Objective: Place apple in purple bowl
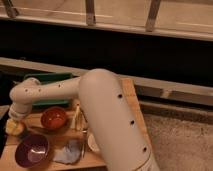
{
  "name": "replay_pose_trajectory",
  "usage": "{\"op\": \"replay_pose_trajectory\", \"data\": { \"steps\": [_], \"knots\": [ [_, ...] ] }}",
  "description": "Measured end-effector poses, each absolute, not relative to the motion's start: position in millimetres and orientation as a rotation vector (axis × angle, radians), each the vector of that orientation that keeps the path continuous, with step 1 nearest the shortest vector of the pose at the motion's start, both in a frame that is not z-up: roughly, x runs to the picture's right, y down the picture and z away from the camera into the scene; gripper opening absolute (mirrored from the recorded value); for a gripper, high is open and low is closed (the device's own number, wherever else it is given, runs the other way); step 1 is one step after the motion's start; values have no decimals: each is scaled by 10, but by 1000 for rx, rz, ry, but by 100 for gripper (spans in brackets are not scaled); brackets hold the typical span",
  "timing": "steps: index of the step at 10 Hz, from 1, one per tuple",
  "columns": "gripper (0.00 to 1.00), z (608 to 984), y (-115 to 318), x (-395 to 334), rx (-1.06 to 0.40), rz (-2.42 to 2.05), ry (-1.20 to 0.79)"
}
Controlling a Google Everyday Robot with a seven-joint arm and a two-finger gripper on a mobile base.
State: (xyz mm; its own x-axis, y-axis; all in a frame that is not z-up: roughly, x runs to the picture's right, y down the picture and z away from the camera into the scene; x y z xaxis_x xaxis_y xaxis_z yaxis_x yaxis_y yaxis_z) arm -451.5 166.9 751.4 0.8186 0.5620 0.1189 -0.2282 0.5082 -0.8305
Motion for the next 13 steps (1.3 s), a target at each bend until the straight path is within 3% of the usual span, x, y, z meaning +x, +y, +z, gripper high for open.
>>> {"op": "replay_pose_trajectory", "data": {
  "steps": [4, 5, 13],
  "knots": [
    [6, 7516, 1674, -4465, -917, 497, -399],
    [1, 7505, 1667, -4454, -913, 497, -400],
    [0, 7282, 1473, -4414, -865, 475, -417]
  ]
}}
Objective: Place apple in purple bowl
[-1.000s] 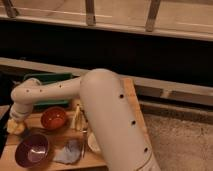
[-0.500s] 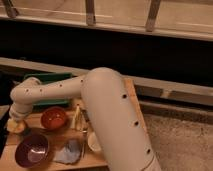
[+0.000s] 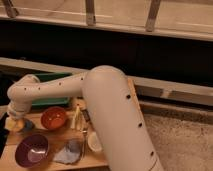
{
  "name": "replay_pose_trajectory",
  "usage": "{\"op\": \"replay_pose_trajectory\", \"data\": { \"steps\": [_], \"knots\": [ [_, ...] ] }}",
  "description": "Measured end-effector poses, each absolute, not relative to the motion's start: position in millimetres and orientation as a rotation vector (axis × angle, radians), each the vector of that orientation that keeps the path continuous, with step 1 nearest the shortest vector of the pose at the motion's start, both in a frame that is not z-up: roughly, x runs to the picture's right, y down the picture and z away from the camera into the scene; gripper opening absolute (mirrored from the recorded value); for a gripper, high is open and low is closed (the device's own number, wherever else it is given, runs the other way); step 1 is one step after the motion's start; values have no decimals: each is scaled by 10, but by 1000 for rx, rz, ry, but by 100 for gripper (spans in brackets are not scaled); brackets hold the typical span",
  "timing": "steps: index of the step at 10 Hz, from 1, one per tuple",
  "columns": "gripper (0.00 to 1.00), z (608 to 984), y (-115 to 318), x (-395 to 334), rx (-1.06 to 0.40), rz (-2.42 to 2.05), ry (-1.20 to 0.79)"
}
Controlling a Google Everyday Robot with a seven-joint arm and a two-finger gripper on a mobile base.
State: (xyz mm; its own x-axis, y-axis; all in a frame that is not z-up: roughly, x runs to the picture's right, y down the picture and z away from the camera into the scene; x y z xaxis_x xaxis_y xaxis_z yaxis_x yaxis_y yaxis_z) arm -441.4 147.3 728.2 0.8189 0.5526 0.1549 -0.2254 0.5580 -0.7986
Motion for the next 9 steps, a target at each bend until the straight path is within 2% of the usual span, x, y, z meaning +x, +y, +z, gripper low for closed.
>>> {"op": "replay_pose_trajectory", "data": {
  "steps": [5, 9],
  "knots": [
    [0, 7254, 1238, -3980, -806, 533, -376],
    [0, 7218, 1265, -3388, -818, 583, -351]
  ]
}}
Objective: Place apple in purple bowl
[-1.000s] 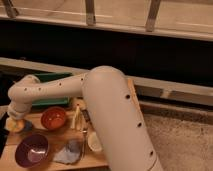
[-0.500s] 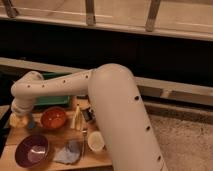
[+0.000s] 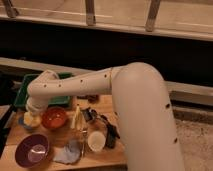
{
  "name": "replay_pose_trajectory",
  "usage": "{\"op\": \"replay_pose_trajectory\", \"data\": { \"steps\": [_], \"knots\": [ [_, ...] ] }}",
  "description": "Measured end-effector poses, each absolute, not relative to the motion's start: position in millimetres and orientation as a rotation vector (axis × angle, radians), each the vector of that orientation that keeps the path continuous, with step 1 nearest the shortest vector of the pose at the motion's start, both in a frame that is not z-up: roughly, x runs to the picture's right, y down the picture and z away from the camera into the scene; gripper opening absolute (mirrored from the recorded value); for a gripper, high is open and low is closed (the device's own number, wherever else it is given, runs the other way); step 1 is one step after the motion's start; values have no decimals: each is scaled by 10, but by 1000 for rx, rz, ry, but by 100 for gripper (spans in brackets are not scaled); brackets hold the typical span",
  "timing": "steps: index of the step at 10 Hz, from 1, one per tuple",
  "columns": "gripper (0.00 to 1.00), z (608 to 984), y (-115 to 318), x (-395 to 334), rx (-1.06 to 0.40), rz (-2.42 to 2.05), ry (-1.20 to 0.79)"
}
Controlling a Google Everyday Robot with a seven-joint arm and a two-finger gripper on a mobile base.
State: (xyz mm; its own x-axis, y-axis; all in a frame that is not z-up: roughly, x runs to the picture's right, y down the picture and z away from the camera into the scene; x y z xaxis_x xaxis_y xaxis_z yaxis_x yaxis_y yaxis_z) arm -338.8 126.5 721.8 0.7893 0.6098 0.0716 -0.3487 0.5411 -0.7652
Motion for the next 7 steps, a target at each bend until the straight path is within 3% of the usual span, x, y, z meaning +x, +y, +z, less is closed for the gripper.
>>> {"op": "replay_pose_trajectory", "data": {
  "steps": [7],
  "knots": [
    [0, 6933, 1948, -3231, -921, 468, -310]
  ]
}}
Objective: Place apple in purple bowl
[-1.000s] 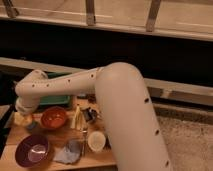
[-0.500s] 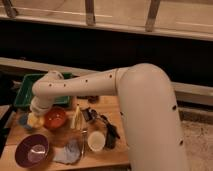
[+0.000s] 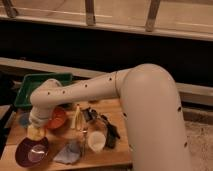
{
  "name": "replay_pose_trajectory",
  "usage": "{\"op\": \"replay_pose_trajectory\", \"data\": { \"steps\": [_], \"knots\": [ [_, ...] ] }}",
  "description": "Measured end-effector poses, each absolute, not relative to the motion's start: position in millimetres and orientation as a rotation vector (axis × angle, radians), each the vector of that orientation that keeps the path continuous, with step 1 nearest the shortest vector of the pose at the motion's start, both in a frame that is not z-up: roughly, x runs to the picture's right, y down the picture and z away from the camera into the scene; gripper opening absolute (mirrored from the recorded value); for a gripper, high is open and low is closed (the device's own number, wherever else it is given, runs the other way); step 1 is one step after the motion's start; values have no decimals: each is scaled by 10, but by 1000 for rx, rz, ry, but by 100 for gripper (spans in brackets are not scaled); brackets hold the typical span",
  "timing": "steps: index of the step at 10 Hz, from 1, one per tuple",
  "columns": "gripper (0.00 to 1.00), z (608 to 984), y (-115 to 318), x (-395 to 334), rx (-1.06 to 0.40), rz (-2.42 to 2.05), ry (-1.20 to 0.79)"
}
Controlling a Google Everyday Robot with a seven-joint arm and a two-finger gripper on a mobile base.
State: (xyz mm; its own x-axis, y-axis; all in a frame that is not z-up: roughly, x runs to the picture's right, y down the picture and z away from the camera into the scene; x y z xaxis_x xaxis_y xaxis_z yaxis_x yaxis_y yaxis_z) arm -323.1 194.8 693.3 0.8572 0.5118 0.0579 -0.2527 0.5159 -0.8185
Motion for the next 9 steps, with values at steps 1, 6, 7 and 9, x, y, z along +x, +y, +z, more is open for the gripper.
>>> {"op": "replay_pose_trajectory", "data": {
  "steps": [1, 6, 7, 9],
  "knots": [
    [0, 6886, 2115, -3280, -951, 448, -306],
    [27, 6715, 2811, -3650, -1032, 318, -274],
    [35, 6692, 2810, -3667, -1026, 312, -274],
    [52, 6644, 2709, -3658, -997, 310, -275]
  ]
}}
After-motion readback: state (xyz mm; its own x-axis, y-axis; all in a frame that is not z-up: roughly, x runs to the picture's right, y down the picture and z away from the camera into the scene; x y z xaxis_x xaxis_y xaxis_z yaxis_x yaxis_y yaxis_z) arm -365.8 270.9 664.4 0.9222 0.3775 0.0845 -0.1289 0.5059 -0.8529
